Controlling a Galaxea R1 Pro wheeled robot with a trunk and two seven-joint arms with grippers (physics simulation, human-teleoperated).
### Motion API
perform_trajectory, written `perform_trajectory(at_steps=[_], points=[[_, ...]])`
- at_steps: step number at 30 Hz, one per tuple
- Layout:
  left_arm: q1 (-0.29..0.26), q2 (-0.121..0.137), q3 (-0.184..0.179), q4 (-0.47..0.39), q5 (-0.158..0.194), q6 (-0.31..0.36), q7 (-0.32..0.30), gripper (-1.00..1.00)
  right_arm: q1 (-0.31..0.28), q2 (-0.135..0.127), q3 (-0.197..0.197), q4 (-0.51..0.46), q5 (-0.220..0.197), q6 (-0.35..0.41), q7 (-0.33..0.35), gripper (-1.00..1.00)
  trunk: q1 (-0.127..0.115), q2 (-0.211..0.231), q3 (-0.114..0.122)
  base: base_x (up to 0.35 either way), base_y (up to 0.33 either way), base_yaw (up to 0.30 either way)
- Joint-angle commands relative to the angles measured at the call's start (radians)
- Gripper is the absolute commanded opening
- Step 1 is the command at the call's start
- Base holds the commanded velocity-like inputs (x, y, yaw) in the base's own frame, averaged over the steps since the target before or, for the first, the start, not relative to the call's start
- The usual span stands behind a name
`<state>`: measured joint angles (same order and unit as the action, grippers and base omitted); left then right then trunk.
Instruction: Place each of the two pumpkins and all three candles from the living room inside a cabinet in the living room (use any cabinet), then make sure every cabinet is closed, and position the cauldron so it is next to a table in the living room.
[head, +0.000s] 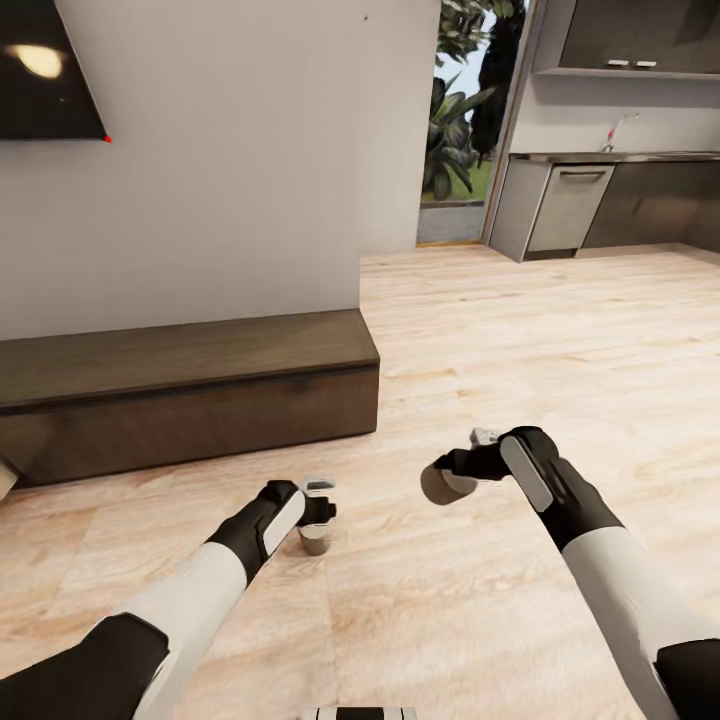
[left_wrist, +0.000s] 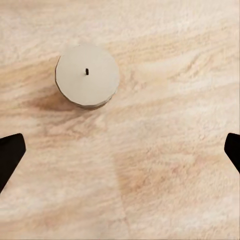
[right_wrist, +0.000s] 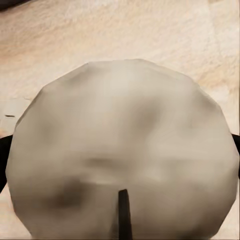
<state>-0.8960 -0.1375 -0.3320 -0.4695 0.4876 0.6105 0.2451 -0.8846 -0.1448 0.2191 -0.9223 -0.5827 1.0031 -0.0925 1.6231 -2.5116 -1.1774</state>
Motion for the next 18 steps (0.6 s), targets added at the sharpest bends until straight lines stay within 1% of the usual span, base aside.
perform_trajectory(at_steps=[1, 6, 7, 8, 9, 14, 18], points=[[-0.016, 0.001, -0.006, 0.019, 0.011, 0.001, 0.011, 1.00, 0.001, -0.001, 0.004, -0.023, -0.009, 0.020, -0.010, -1.00, 0.000, 0.000, -0.001, 0.000, 0.000, 0.000], [-0.048, 0.004, -0.005, 0.078, 0.011, -0.008, 0.015, 1.00, 0.002, -0.001, 0.006, -0.063, -0.011, 0.044, -0.010, -1.00, 0.000, 0.000, -0.001, 0.000, 0.000, 0.000], [-0.052, 0.011, -0.005, 0.089, 0.011, -0.019, 0.015, 1.00, 0.002, -0.001, 0.006, -0.067, -0.012, 0.044, -0.010, -1.00, 0.000, 0.000, -0.001, 0.000, 0.000, 0.000], [-0.055, 0.023, -0.004, 0.102, 0.011, -0.041, 0.016, 1.00, 0.002, -0.001, 0.005, -0.071, -0.012, 0.044, -0.010, -1.00, 0.000, 0.000, -0.001, 0.000, 0.000, 0.000], [-0.055, 0.026, -0.004, 0.106, 0.011, -0.048, 0.016, 1.00, 0.002, -0.001, 0.005, -0.072, -0.013, 0.044, -0.010, -1.00, 0.000, 0.000, -0.001, 0.000, 0.000, 0.000], [-0.063, 0.042, -0.004, 0.143, 0.011, -0.073, 0.016, 1.00, 0.003, 0.000, 0.007, -0.074, -0.014, 0.044, -0.010, -1.00, 0.002, -0.001, -0.020, 0.000, 0.000, 0.000], [-0.097, 0.050, -0.004, 0.175, 0.012, -0.081, 0.016, 1.00, 0.003, 0.000, 0.009, -0.075, -0.013, 0.044, -0.010, -1.00, 0.004, -0.002, -0.036, 0.000, 0.000, 0.000]])
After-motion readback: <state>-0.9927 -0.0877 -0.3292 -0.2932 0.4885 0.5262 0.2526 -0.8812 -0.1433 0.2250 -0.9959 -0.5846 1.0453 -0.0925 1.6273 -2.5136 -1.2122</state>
